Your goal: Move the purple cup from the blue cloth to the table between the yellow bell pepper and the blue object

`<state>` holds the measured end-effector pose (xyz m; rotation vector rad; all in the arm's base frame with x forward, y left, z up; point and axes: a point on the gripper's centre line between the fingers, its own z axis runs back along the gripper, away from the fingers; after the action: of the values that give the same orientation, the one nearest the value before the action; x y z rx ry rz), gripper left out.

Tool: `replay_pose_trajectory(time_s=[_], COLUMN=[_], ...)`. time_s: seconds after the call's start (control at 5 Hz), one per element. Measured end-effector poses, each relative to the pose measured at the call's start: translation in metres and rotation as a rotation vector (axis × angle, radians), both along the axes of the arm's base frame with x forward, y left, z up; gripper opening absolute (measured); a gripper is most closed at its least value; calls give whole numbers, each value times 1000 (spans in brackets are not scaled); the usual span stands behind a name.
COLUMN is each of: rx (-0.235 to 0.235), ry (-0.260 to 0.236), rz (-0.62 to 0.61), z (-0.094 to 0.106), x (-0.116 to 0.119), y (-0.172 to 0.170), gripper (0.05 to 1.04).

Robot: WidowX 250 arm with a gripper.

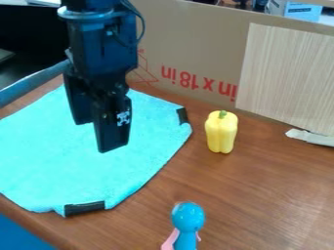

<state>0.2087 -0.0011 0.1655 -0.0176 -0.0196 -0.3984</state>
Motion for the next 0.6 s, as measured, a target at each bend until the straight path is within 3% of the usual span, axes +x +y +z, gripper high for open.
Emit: replay_pose_trajectory(time_s=[0.2,0.6], rx=[-3,-40], ry=[25,60], rz=[8,185], z=[-5,-10], x=[1,54], y=[0,45], gripper=[1001,1001])
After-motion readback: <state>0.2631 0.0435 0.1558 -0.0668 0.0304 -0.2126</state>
